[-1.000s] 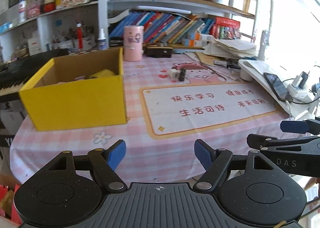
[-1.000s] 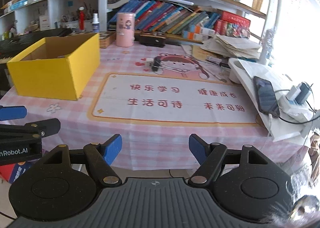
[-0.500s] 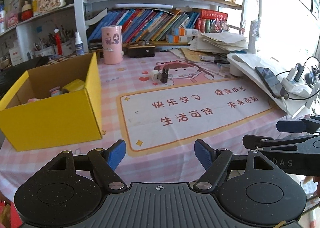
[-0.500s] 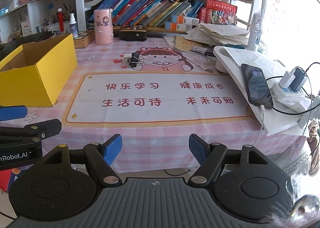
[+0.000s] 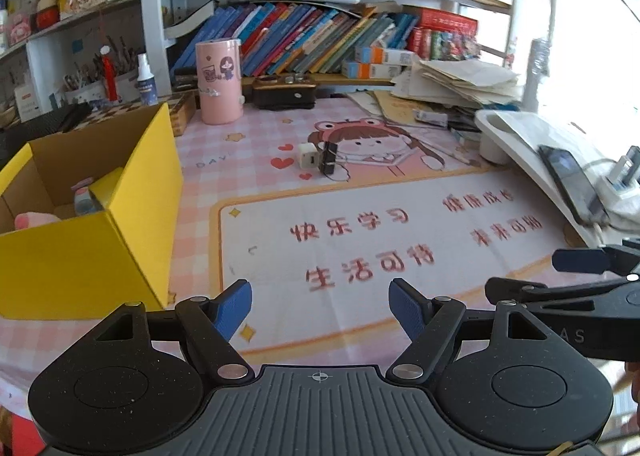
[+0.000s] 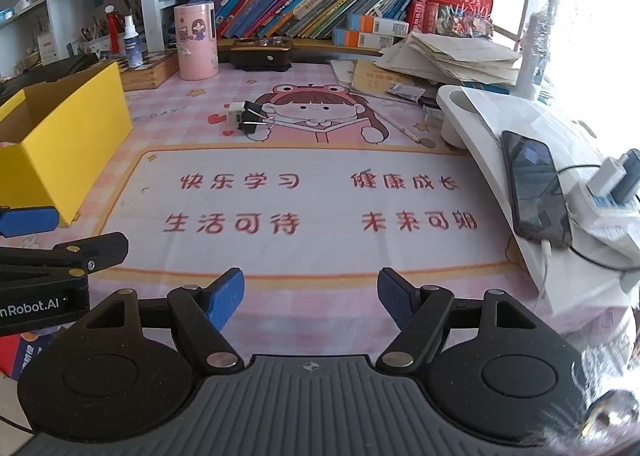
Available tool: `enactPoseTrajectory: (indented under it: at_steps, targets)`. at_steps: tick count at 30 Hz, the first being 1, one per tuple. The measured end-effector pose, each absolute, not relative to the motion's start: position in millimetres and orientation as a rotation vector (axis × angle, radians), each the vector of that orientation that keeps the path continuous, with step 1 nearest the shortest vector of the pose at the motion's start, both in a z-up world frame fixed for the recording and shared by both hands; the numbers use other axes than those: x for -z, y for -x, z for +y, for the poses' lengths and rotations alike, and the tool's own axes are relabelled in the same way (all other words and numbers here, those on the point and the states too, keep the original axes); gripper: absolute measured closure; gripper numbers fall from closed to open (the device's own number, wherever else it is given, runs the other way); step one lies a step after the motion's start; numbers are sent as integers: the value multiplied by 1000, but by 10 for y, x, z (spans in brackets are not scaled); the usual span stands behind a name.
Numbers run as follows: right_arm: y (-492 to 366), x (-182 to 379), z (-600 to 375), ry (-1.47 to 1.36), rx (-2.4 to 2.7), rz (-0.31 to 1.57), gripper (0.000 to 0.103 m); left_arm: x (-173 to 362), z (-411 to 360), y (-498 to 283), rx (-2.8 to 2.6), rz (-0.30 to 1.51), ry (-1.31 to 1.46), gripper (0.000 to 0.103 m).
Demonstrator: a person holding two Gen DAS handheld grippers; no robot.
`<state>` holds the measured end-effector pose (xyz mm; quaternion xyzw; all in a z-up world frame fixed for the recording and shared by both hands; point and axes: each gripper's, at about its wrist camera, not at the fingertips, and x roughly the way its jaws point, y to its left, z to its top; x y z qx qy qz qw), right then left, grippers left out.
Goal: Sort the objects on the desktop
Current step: 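Withdraw both open tools from the box toward the white plug and black clip, then close the left tool on the white plug while the right tool grasps the black binder clip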
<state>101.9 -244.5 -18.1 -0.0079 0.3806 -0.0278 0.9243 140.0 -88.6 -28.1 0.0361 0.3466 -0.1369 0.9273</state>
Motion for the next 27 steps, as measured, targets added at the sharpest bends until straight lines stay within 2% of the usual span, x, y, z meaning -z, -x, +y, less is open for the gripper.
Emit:
enactPoseTrajectory:
  at_steps: [27]
  targets:
    - [-2643, 244, -2826, 70, -290, 712, 35, -11, -1209, -2223, -65, 651, 5, 26]
